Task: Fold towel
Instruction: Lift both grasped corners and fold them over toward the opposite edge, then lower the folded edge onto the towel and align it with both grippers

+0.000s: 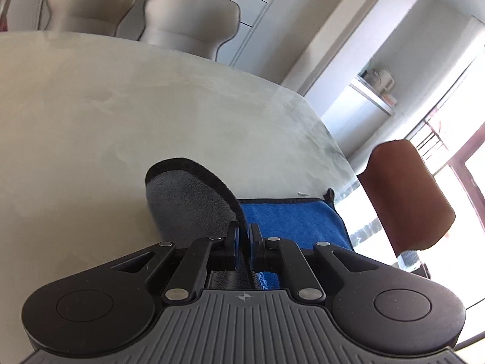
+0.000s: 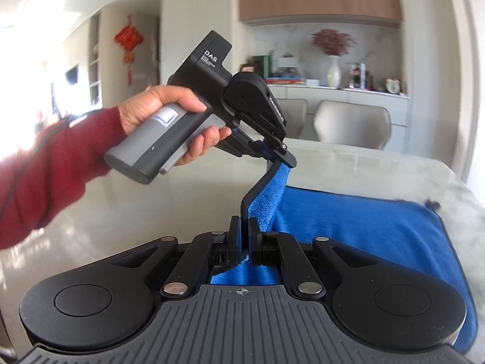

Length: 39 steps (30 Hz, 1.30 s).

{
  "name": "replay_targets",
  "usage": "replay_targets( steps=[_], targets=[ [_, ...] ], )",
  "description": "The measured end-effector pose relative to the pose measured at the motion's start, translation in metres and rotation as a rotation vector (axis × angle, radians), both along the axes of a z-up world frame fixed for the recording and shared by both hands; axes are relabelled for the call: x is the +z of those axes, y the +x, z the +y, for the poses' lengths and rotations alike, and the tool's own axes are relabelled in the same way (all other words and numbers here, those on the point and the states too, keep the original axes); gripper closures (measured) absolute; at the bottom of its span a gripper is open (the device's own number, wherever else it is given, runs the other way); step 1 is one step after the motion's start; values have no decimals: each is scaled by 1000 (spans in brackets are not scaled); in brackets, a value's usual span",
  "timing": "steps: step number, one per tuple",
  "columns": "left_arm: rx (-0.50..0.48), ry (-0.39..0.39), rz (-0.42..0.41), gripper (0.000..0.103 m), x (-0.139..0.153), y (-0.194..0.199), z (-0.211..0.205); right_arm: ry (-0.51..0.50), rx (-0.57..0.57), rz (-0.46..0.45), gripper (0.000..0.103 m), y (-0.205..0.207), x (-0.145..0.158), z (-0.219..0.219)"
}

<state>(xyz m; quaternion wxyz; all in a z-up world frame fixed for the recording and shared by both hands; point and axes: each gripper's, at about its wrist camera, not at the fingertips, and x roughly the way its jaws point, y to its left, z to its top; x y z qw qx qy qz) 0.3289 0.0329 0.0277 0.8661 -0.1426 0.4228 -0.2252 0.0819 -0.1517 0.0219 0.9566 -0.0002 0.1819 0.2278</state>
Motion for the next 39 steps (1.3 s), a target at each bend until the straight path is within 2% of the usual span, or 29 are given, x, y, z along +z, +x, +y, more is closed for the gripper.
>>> replay_targets(
  steps=[13,18,22,27,30,34,39],
  targets=[
    [-202,142,-33,98,-7,1,-132,183,-199,97,98,-2,-18,-107],
    [-233,176,-32,97,-14,0,-161,191,-273,128,98,-1,-28,-136],
    [-253,188,-23,97,-21,0,-178,180,-295,156,98,1,-32,-148],
    [-256,210,-23,97,-26,1,-193,116,-332,200,96,6,-33,-152],
    [-252,212,-7,96,-30,4,-199,131,-362,255,91,8,-36,-160],
    [-261,229,-6,95,-32,4,-205,145,-350,258,82,6,-38,-164],
    [-260,220,-13,94,-32,7,-209,164,-333,261,80,6,-38,-165]
  ],
)
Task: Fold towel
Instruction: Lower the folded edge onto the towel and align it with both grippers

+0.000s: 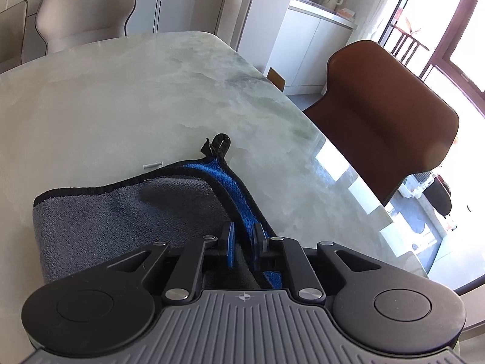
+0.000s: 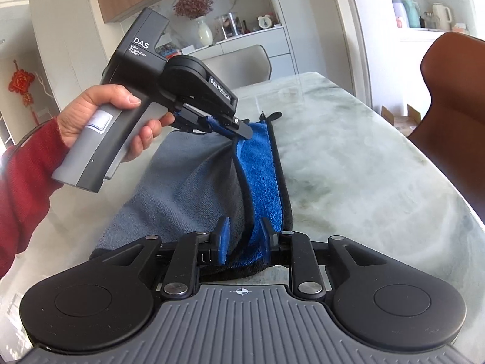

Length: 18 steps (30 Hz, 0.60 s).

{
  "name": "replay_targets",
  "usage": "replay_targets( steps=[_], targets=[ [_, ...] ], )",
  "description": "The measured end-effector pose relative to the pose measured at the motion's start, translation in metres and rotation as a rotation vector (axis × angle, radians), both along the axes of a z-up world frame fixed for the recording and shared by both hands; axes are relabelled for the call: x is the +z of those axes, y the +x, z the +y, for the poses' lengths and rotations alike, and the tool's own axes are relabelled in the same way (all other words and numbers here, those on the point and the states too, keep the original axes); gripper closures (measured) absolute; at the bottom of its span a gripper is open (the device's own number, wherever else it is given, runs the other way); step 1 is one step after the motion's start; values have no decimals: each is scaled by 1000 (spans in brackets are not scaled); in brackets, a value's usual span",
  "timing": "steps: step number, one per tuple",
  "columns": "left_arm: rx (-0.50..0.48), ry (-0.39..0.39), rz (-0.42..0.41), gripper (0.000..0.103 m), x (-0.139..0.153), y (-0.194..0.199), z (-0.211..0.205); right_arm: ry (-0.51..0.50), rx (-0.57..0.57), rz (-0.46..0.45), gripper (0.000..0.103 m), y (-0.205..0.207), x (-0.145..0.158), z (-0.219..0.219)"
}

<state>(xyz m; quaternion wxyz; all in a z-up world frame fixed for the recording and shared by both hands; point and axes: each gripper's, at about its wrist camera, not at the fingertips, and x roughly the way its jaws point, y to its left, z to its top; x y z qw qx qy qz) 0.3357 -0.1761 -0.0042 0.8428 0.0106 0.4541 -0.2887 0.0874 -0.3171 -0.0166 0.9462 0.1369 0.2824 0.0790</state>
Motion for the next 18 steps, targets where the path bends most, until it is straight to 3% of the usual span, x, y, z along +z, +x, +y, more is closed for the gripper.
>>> replay_targets(
  steps=[9,18],
  targets=[
    [22,-15,26,94,-5,5,0,61,35,40,80,5,-4,-4],
    [22,-18,17,94,-3,5,0,44,59,42,78,13,0,0]
  ],
)
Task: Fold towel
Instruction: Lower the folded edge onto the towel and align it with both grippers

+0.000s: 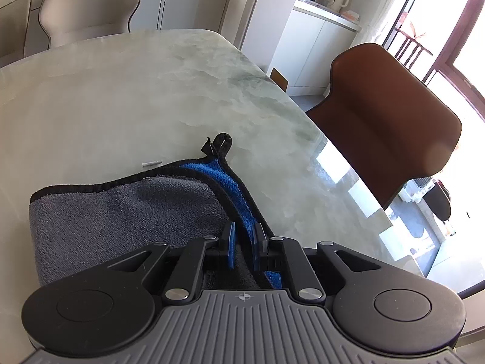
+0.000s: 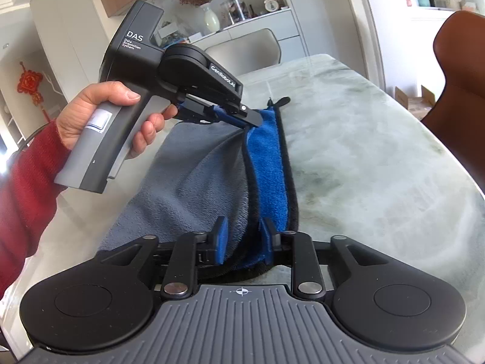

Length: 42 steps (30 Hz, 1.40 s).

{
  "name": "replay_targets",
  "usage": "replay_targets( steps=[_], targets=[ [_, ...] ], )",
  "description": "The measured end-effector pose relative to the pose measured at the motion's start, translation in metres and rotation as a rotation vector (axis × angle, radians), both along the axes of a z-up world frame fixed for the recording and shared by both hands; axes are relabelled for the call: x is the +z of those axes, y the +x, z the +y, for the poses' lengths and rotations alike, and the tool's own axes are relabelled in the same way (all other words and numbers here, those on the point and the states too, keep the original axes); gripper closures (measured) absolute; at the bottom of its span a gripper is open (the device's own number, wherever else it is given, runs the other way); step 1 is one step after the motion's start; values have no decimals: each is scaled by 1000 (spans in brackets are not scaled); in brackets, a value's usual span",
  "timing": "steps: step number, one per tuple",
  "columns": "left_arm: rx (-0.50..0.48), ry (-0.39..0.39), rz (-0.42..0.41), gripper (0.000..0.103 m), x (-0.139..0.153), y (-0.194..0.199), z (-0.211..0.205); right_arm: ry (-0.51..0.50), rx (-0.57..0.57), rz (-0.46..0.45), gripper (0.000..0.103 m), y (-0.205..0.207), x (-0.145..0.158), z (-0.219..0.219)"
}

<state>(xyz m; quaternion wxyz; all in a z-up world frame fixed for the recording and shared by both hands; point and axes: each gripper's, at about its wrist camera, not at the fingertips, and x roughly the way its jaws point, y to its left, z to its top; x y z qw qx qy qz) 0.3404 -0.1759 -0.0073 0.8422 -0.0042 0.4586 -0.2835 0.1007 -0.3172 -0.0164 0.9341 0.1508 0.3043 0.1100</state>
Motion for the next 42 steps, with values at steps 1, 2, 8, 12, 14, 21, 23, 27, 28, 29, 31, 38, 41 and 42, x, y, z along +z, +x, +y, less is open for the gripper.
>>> replay_targets(
  steps=[1,2,8,12,14,21,23,27,28,29,31,38,41,42],
  targets=[
    [3,-2,2,94,0,0,0,2,7,-13,81,-1,0,1],
    [3,-3,1,94,1,0,0,4,12,-34,93,-4,1,2],
    [-6,23,-34,94,4,-4,-7,2,-19,-73,97,-9,4,-3],
    [-13,34,-41,94,4,-4,-14,1,-52,-52,97,-7,1,-8],
    [-18,39,-43,94,3,-5,-17,-3,-54,-42,97,-7,-1,-9],
    [-17,48,-32,94,-1,-2,-23,-2,-67,-26,97,-11,0,-12],
    [-19,53,-39,94,-3,-1,-24,-7,-75,-13,97,-10,-2,-13],
    [-21,53,-64,94,-4,-1,-27,-10,-76,-17,97,-12,-2,-13],
    [-21,45,-63,94,-3,-1,-27,-11,-76,-17,97,-12,-2,-13],
    [-20,34,-61,94,-3,0,-27,-12,-77,-17,97,-13,-2,-13],
    [-22,12,-57,94,-2,0,-25,-11,-80,-17,97,-13,-2,-14],
    [-22,-22,-114,91,22,-5,1,-71,-106,-23,96,-15,2,-20],
    [-7,-20,-165,86,31,-15,26,-62,-82,-48,90,-12,11,-28],
    [4,-20,-179,84,32,-19,36,-52,-51,-71,86,-9,15,-32]
  ],
)
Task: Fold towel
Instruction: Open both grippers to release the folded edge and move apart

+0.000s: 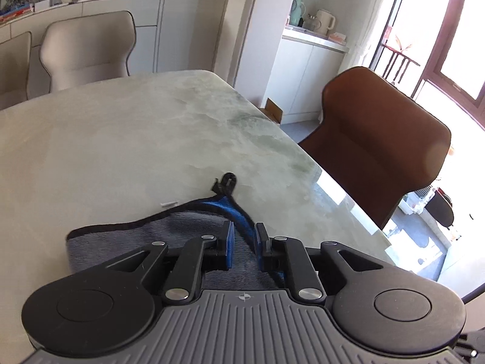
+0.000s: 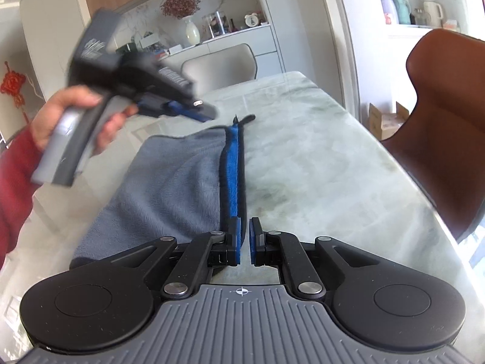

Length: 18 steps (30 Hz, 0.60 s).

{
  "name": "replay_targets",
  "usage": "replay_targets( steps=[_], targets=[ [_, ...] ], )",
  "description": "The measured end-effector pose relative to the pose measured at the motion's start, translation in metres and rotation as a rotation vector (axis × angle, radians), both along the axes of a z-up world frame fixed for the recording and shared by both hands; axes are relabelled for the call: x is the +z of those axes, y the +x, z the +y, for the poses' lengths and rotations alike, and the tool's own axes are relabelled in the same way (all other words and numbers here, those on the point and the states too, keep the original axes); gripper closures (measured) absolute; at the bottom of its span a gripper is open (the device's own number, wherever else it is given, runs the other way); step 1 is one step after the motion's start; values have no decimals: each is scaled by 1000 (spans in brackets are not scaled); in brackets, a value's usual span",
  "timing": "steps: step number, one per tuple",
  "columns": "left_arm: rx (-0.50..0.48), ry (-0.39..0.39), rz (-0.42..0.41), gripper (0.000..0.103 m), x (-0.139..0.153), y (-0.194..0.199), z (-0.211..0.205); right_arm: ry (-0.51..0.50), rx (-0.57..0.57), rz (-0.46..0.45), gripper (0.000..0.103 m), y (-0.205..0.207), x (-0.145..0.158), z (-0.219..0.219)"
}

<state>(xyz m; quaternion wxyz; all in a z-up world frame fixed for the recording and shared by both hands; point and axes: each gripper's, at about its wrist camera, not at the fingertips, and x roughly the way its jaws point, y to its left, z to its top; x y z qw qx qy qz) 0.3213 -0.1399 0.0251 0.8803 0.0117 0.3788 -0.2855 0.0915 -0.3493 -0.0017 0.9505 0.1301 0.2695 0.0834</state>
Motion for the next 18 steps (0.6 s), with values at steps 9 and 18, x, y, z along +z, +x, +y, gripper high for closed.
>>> replay_targets(
  steps=[9,18],
  targets=[
    [77,-35,10,79,-25,-32,65,154,276,-38,65,91,12,-23],
    [60,-44,-102,68,-22,-45,69,155,273,107,74,170,-11,-23]
  ],
)
